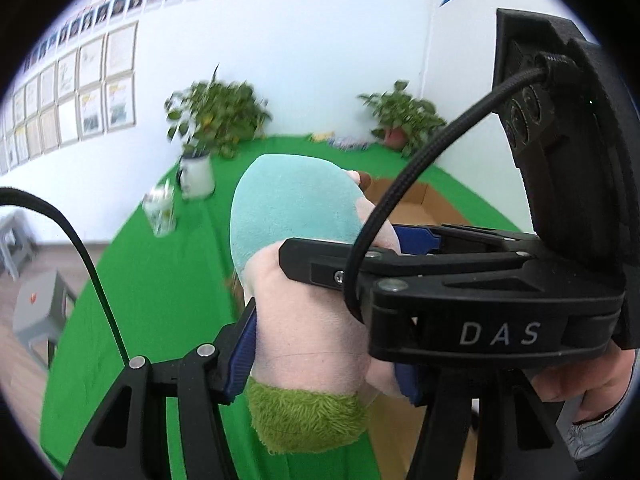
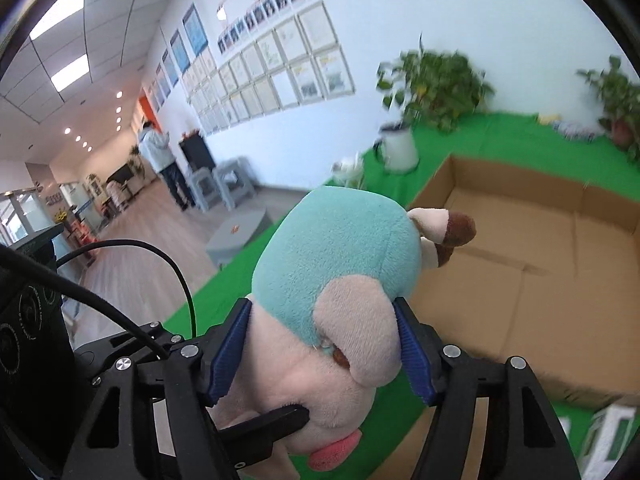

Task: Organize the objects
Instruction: 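Carry the plush pig with the left gripper over the open cardboard box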

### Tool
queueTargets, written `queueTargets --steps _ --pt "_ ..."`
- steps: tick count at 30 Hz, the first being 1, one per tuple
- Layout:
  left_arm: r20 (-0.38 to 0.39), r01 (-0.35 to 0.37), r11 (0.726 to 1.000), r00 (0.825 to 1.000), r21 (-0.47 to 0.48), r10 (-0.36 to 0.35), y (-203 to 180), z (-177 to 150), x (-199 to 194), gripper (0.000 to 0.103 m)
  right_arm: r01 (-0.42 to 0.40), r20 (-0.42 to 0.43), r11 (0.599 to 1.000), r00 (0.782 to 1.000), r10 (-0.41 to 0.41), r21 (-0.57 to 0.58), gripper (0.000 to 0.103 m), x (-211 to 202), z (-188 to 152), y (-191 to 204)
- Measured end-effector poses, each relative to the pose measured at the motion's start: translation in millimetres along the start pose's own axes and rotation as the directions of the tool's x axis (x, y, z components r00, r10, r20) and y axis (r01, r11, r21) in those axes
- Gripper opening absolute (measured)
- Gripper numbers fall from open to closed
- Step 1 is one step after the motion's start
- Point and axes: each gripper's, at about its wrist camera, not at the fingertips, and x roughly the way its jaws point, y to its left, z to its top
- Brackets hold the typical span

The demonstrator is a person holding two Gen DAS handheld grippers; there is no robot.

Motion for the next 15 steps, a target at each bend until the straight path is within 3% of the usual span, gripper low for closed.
queueTargets --steps 7,15 --pt "0.110 0.068 0.992 0.991 0.105 -0.080 -25 60 10 0.057 0.121 0.169 0.993 0.978 -0.119 -0.003 0.064 -62 52 -16" --pt "0.159 0.118 0.977 0.976 0.177 -0.147 -42 116 29 0.057 0.193 0.255 0.981 0.948 -0.190 0.014 0.064 -139 93 -34"
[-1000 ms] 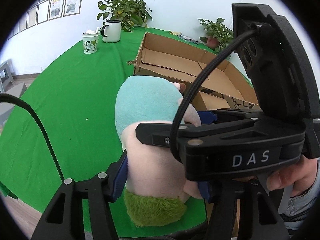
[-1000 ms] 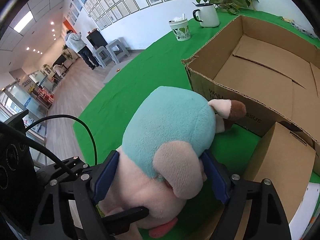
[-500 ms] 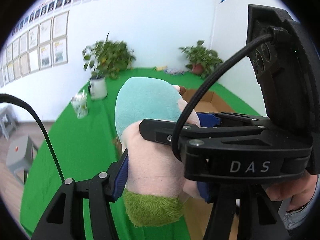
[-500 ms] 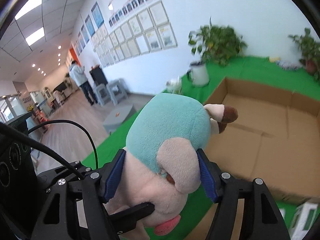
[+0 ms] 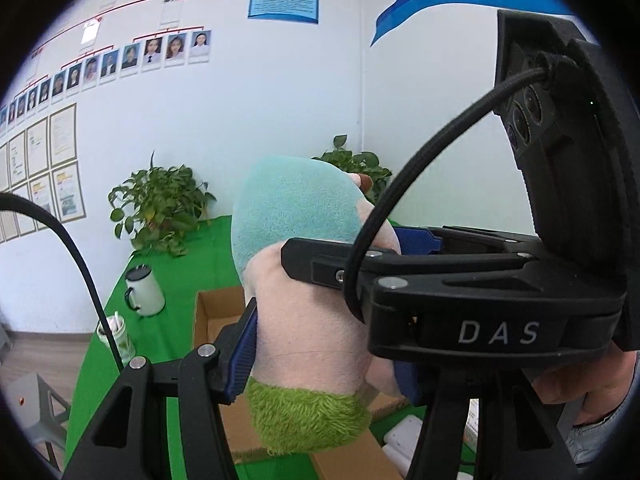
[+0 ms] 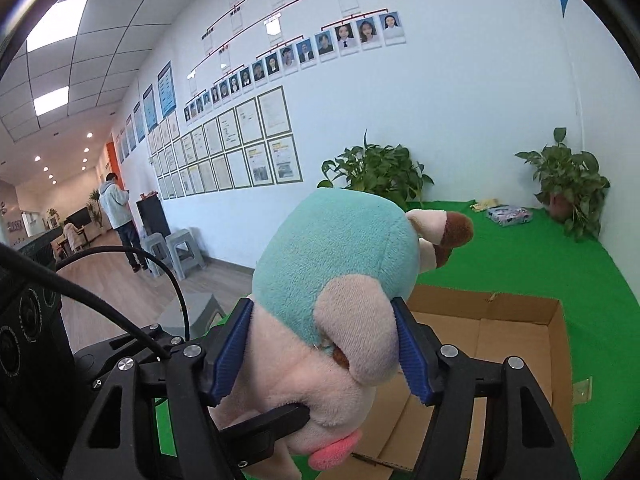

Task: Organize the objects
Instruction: 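Carry the plush pig with the left gripper over the open cardboard box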

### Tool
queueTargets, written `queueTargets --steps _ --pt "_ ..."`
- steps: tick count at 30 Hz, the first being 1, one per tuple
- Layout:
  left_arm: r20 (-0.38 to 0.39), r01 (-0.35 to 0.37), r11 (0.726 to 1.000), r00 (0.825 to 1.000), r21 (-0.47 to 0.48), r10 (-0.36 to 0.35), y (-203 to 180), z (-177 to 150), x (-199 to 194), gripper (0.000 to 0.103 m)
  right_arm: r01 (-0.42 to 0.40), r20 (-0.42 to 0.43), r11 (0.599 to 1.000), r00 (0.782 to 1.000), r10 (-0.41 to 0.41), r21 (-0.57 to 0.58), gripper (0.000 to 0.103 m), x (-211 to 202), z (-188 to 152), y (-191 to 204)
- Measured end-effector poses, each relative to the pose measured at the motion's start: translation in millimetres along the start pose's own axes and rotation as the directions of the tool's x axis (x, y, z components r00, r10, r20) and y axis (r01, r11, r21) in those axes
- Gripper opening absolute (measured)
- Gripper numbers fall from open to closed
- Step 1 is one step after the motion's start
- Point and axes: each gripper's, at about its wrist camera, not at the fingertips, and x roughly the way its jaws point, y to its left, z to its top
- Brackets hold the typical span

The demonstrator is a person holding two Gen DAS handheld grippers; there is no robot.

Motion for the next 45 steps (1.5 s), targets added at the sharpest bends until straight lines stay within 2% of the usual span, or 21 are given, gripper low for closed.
queueTargets --steps 5,8,10,16,23,28,34,36,37,38,40,42,45 --pt "-0.030 0.022 1.000 0.999 -0.001 -0.022 11 8 17 0.057 0.005 -0.013 1.000 1.000 -0.005 0.026 0.064 -5 27 -25" --pt "-0.054 0.020 1.000 0.998 -0.016 -0.021 10 1 15 0.057 0.002 -0.045 0.999 0.999 0.000 0.033 0.064 19 35 -33" --pt "-0.080 0.014 0.999 0.997 -0.033 -0.016 15 -3 21 0.057 -0.007 -0.072 0.999 0.997 0.010 0.040 0.064 56 37 -29" --pt "-0.173 0.014 0.993 0.984 -0.117 -0.034 46 -32 48 0.057 -0.044 -0.181 0.996 0.982 0.058 0.082 0.064 129 8 -37" --pt "-0.274 -0.043 0.984 0.962 -0.174 -0.006 65 -68 77 0.057 -0.088 -0.300 0.980 0.944 0.139 0.179 0.065 202 -42 -55" --pt "-0.343 -0.107 0.971 0.939 -0.213 0.028 76 -88 97 0.057 -0.102 -0.356 0.969 0.917 0.180 0.225 0.065 251 -77 -66" --pt "-0.441 -0.177 0.951 0.896 -0.252 0.050 90 -111 121 0.059 -0.116 -0.407 0.971 0.892 0.195 0.211 0.064 300 -113 -68" --pt "-0.474 -0.196 0.943 0.879 -0.268 0.048 96 -118 124 0.061 -0.123 -0.438 0.969 0.875 0.208 0.214 0.064 315 -124 -66" --pt "-0.480 -0.199 0.941 0.876 -0.274 0.045 97 -121 122 0.062 -0.128 -0.453 0.966 0.864 0.219 0.224 0.064 324 -128 -66" --pt "-0.471 -0.193 0.941 0.881 -0.278 0.042 98 -123 117 0.062 -0.137 -0.463 0.964 0.856 0.230 0.227 0.064 329 -132 -64" --pt "-0.459 -0.187 0.943 0.888 -0.275 0.042 97 -124 108 0.062 -0.141 -0.464 0.970 0.858 0.220 0.199 0.064 333 -134 -58" --pt "-0.451 -0.185 0.945 0.891 -0.270 0.046 95 -125 99 0.062 -0.137 -0.478 0.970 0.851 0.219 0.199 0.064 338 -135 -55" --pt "-0.443 -0.178 0.941 0.896 -0.287 0.034 93 -127 88 0.059 -0.149 -0.487 0.963 0.838 0.245 0.226 0.069 344 -134 -58"
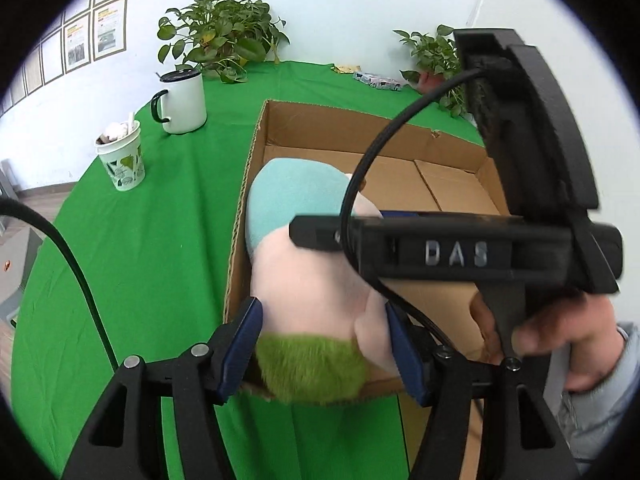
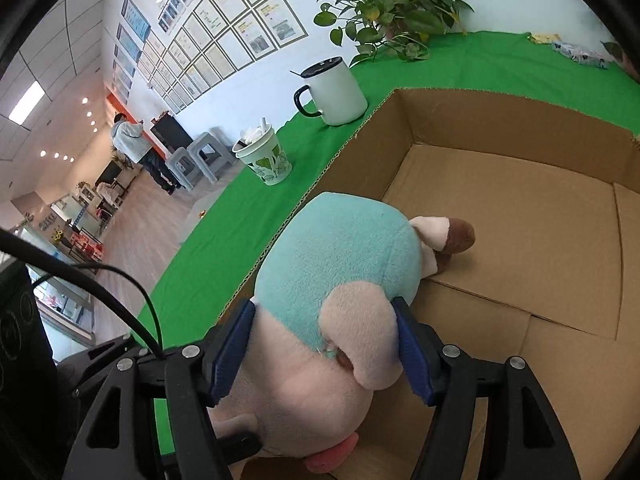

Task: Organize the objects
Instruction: 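Carry the plush pig with the left gripper over the open cardboard box, then lower the plush pig into the box and open the left gripper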

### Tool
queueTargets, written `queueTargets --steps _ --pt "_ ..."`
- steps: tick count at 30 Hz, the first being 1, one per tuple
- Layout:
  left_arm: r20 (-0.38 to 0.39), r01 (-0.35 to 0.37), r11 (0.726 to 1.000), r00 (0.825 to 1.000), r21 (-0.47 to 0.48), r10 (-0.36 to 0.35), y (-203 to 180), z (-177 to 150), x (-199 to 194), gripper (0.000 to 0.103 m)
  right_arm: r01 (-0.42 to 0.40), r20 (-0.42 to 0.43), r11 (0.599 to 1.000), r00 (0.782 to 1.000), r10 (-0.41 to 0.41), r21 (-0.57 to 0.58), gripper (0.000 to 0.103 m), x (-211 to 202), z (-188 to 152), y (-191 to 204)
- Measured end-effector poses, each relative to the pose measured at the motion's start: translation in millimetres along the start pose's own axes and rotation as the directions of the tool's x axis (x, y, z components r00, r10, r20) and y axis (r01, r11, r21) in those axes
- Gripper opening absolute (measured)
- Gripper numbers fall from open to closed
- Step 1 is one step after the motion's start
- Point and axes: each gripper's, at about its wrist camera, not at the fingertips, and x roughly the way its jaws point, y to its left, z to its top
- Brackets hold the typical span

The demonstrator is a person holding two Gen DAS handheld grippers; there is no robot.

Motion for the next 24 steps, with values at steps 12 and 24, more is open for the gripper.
queueTargets --steps 12,24 --pt "0.029 -0.044 0.998 0.999 -0.050 0.045 3 -2 -12 0.060 -0.029 0.102 0.994 0.995 0.018 0.109 0.091 -54 -7 -1" --pt "0.353 -0.256 0.967 0.904 -0.009 0.242 -36 -28 -74 0.083 0.436 0.369 0.899 0.830 -0.417 0.035 0.093 -170 -105 46"
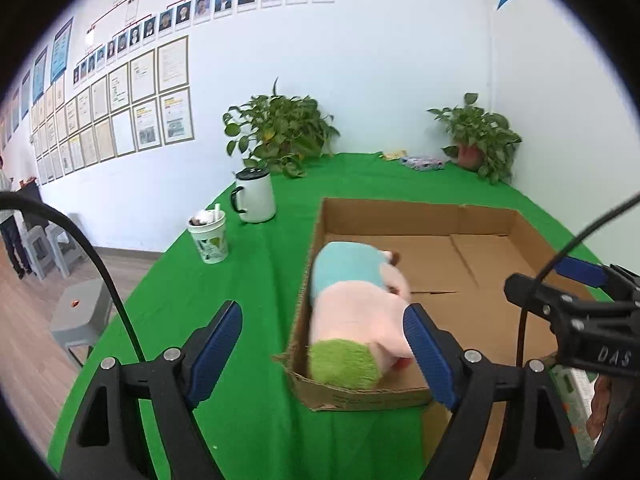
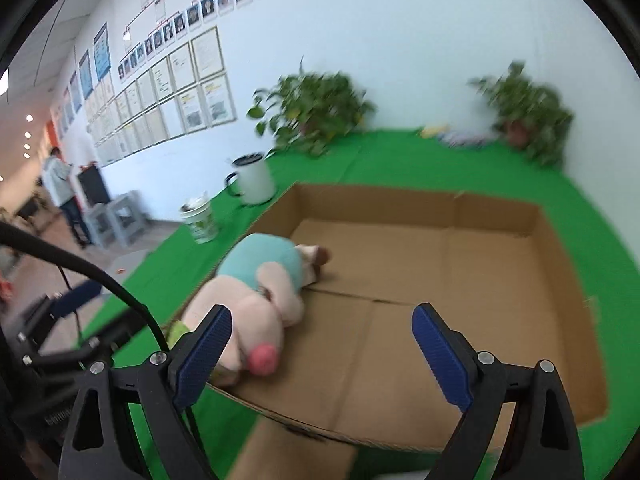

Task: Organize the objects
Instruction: 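Lower the plush pig into the box and open the left gripper, then move the right gripper to the long brown cardboard box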

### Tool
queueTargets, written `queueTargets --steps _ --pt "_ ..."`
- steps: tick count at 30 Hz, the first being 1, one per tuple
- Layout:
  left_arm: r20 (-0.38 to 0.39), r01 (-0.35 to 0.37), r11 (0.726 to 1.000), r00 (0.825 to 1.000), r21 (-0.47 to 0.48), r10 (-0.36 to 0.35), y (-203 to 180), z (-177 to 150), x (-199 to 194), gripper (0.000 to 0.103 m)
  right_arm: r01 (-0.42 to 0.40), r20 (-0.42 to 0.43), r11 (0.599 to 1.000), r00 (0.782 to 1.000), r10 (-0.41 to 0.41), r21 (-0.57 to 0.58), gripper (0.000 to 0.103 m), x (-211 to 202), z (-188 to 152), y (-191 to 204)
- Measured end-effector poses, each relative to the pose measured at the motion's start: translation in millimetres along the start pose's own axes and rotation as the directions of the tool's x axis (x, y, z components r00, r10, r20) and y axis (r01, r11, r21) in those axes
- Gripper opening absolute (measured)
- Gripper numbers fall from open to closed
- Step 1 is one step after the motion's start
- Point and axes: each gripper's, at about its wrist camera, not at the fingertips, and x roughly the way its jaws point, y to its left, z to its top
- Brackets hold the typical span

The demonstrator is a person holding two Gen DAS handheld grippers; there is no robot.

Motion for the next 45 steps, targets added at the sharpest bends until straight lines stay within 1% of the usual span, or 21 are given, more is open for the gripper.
queueTargets --steps 1,3,5,6,7,8,9,11,12,14,15,16,17,19,20,23,25,30,35,41,45 --pt "0.008 0.013 1.000 1.000 -0.005 -0.013 -2 0 -3 0.083 0.030 0.022 1.000 0.999 -0.030 -0.008 0.093 -12 -5 -1" --pt "0.016 0.042 0.999 0.999 -0.016 -0.042 -9 1 -9 0.083 0.090 0.045 0.996 0.995 -0.090 0.010 0.083 -33 -14 -8" --pt "0.012 0.086 0.996 0.996 -0.019 -0.085 -15 -1 -15 0.082 0.100 0.030 0.995 0.994 -0.101 0.027 0.059 -47 -21 -17" --pt "0.007 0.100 0.995 0.995 -0.020 -0.100 -18 -2 -17 0.078 0.106 0.024 0.994 0.994 -0.107 0.033 0.055 -52 -25 -21" --pt "0.004 0.104 0.994 0.995 -0.017 -0.104 -21 -2 -20 0.067 0.113 0.019 0.993 0.993 -0.114 0.036 0.038 -56 -29 -24" --pt "-0.012 0.104 0.995 0.994 -0.005 -0.104 -27 -6 -21 0.026 0.120 0.003 0.992 0.993 -0.120 0.036 0.010 -59 -35 -27" --pt "-0.041 0.109 0.994 0.993 0.001 -0.109 -32 -7 -18 0.003 0.124 -0.018 0.992 0.992 -0.124 0.038 0.003 -61 -40 -29" --pt "-0.082 0.153 0.988 0.985 -0.019 -0.154 -38 -12 -14 0.002 0.127 -0.042 0.991 0.991 -0.124 0.053 0.004 -68 -54 -37" --pt "-0.074 0.172 0.985 0.982 -0.019 -0.173 -41 -16 -17 0.003 0.135 -0.047 0.989 0.990 -0.132 0.056 0.004 -72 -59 -38" --pt "-0.033 0.157 0.988 0.987 0.011 -0.157 -48 -21 -28 0.006 0.161 -0.028 0.985 0.987 -0.160 0.063 0.004 -86 -71 -41" --pt "-0.020 0.144 0.989 0.989 0.024 -0.144 -50 -23 -32 0.031 0.176 -0.026 0.983 0.984 -0.174 0.057 0.008 -89 -76 -41" --pt "-0.008 0.144 0.989 0.990 0.030 -0.143 -52 -24 -36 0.052 0.188 -0.034 0.981 0.982 -0.186 0.049 0.024 -92 -79 -41" --pt "0.008 0.157 0.987 0.988 0.026 -0.157 -52 -24 -39 0.089 0.189 -0.043 0.981 0.981 -0.187 0.042 0.057 -93 -83 -41" --pt "0.053 0.188 0.982 0.981 0.009 -0.188 -51 -26 -50 0.093 0.157 -0.035 0.986 0.987 -0.156 0.050 0.099 -99 -91 -42" --pt "0.047 0.193 0.981 0.980 0.012 -0.194 -53 -26 -53 0.093 0.137 -0.025 0.989 0.990 -0.136 0.056 0.102 -102 -95 -43" --pt "0.007 0.174 0.984 0.985 0.029 -0.175 -56 -27 -52 0.093 0.113 -0.003 0.993 0.994 -0.113 0.039 0.102 -108 -101 -39" --pt "-0.003 0.188 0.982 0.982 0.035 -0.188 -56 -30 -54 0.093 0.098 0.010 0.995 0.995 -0.098 0.027 0.102 -113 -104 -36" --pt "-0.003 0.220 0.975 0.976 0.029 -0.219 -58 -34 -62 0.092 0.112 0.052 0.994 0.992 -0.112 0.004 0.102 -126 -107 -31" --pt "0.005 0.183 0.981 0.983 0.069 -0.184 -63 -37 -66 0.092 0.132 0.074 0.991 0.989 -0.129 -0.035 0.102 -132 -107 -29" --pt "-0.003 0.198 0.978 0.980 0.063 -0.199 -63 -40 -68 0.092 0.112 0.052 0.994 0.992 -0.111 -0.016 0.102 -128 -107 -33" --pt "-0.019 0.206 0.977 0.979 0.049 -0.205 -60 -43 -64 0.092 0.139 0.033 0.990 0.990 -0.139 -0.018 0.102 -122 -109 -36"
